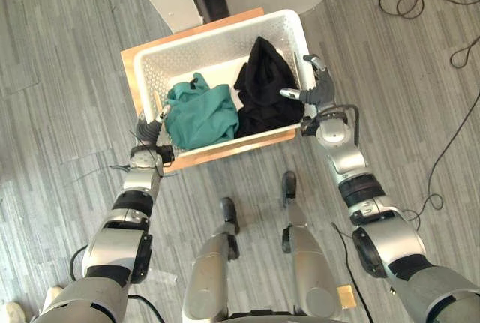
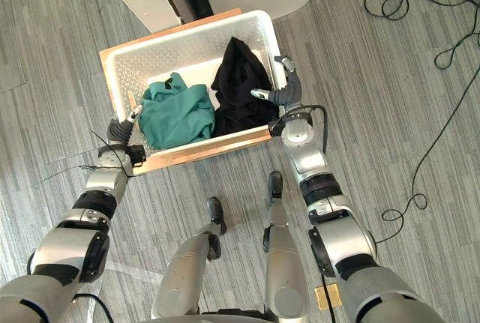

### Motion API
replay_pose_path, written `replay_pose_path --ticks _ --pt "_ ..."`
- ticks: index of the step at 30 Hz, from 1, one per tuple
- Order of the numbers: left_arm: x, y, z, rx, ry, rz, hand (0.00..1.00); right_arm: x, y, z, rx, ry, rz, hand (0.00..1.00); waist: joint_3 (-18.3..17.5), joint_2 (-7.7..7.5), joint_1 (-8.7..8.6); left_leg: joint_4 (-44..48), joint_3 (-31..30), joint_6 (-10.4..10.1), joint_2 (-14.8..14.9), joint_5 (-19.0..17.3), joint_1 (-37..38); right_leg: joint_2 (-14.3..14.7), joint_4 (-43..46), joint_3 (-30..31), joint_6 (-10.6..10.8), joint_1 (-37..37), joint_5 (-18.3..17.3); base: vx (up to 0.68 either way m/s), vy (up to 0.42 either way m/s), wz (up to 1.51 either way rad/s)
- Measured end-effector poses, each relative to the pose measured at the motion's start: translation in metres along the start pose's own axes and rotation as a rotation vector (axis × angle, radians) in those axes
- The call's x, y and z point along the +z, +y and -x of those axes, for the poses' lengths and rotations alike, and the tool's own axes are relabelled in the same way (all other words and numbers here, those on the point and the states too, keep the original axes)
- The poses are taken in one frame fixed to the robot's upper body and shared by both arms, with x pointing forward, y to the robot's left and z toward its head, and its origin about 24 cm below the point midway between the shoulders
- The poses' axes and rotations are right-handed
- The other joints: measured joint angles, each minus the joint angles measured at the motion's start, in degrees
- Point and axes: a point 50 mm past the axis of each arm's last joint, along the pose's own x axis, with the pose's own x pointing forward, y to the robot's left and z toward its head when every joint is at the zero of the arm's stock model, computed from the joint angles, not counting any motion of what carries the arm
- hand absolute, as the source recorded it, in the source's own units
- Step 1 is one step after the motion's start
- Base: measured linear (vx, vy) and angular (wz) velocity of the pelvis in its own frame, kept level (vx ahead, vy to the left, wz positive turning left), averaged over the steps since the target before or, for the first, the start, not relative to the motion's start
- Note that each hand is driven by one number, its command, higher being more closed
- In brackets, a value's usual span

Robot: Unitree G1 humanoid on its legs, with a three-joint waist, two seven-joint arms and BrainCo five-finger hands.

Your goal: Pick up the laundry basket with both hands and put the clothes into the washing machine.

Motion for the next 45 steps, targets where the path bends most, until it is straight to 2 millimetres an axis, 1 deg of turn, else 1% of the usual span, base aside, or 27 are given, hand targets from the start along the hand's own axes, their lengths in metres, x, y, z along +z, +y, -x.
replay_pose_path --ticks 2,6,11,15,17,19,22,24,26,28,36,40,45 --pt "-0.005 0.001 0.002 0.000 0.009 -0.003 0.00 -0.003 0.002 0.002 -0.005 0.009 -0.009 0.00 -0.24 0.04 -0.27 -0.10 0.00 0.00 0.01 0.00 0.14 -0.21 -0.05 0.01 0.01 0.13 -0.01 0.00 0.000 0.00" --pt "-0.009 -0.001 0.004 -0.004 0.016 0.000 0.00 -0.005 0.002 0.007 -0.042 0.009 -0.052 0.00 -0.38 0.25 -0.33 -0.21 0.01 0.00 0.00 0.00 0.18 -0.31 -0.08 0.03 0.03 0.13 -0.03 0.00 0.000 0.00" --pt "-0.010 -0.003 0.005 -0.008 0.015 0.003 0.00 -0.006 0.002 0.009 -0.071 0.005 -0.061 0.00 -0.48 0.35 -0.33 -0.50 0.01 0.01 -0.05 0.01 0.27 -0.50 -0.16 0.03 0.04 0.13 -0.03 0.00 0.000 0.00" --pt "-0.013 -0.005 0.006 -0.012 0.025 0.002 0.00 -0.006 0.003 0.014 -0.087 -0.004 -0.081 0.00 -0.98 0.65 -0.35 -0.80 -0.01 0.06 -0.12 0.05 0.28 -0.55 -0.41 -0.01 0.04 0.13 -0.03 0.00 0.000 0.00" --pt "-0.020 -0.004 0.009 -0.012 0.041 -0.002 0.00 -0.008 0.005 0.016 -0.102 0.000 -0.112 0.00 -1.69 0.79 -0.50 -1.00 0.00 0.06 -0.13 0.05 0.27 -0.52 -0.72 -0.02 0.05 0.13 -0.02 0.00 0.000 0.00" --pt "-0.021 -0.006 0.010 -0.013 0.047 0.001 0.00 -0.008 0.006 0.017 -0.114 -0.005 -0.117 0.00 -2.04 0.95 -0.42 -1.10 -0.01 0.06 -0.14 0.05 0.21 -0.51 -0.89 -0.08 0.06 0.13 -0.01 0.00 0.000 0.00" --pt "-0.023 -0.009 0.011 -0.012 0.053 -0.004 0.00 -0.006 0.006 0.018 -0.116 -0.016 -0.124 0.00 -2.31 1.14 -0.42 -1.14 -0.04 0.06 -0.16 0.05 0.21 -0.54 -0.95 -0.12 0.07 0.17 0.00 0.00 0.000 0.00" --pt "-0.024 -0.009 0.011 -0.009 0.056 -0.006 0.00 0.002 0.011 0.021 -0.113 -0.053 -0.162 0.00 -2.32 1.14 -0.43 -1.15 -0.09 0.06 -0.15 0.05 0.25 -0.54 -0.97 -0.16 0.08 0.24 0.00 0.00 0.000 0.00" --pt "-0.026 -0.010 0.012 -0.012 0.059 -0.008 0.00 0.005 0.014 0.022 -0.127 -0.062 -0.190 0.00 -2.35 1.17 -0.47 -1.14 -0.09 0.06 -0.16 0.06 0.31 -0.57 -0.97 -0.16 0.08 0.30 0.00 0.00 0.000 0.00" --pt "-0.027 -0.013 0.013 -0.022 0.059 -0.019 0.00 0.005 0.014 0.023 -0.143 -0.066 -0.213 0.00 -2.35 1.18 -0.43 -1.13 -0.15 0.12 -0.21 0.09 0.35 -0.62 -0.96 -0.20 0.09 0.39 0.01 0.00 0.000 0.00" --pt "-0.029 -0.016 0.015 -0.026 0.063 -0.014 0.00 0.005 0.014 0.023 -0.150 -0.067 -0.215 0.00 -2.35 1.18 -0.44 -2.09 -0.34 0.15 -0.46 0.58 0.84 -0.70 -0.96 -0.37 0.10 0.53 0.01 0.00 0.000 0.00" --pt "-0.030 -0.016 0.015 -0.026 0.065 -0.015 0.00 -0.001 0.013 0.022 -0.153 -0.046 -0.197 0.00 -2.35 1.18 -0.43 -3.29 -0.37 0.25 -0.92 1.19 1.38 -0.73 -0.95 -0.40 0.14 0.52 -0.03 0.00 0.000 0.00" --pt "-0.029 -0.018 0.015 -0.033 0.061 -0.018 0.00 -0.007 0.006 0.015 -0.140 -0.031 -0.093 0.00 -2.36 1.19 -0.61 -4.25 -0.83 0.31 -1.14 1.57 1.44 -0.93 -0.77 -0.81 0.31 0.49 -0.17 0.00 -0.011 0.05"
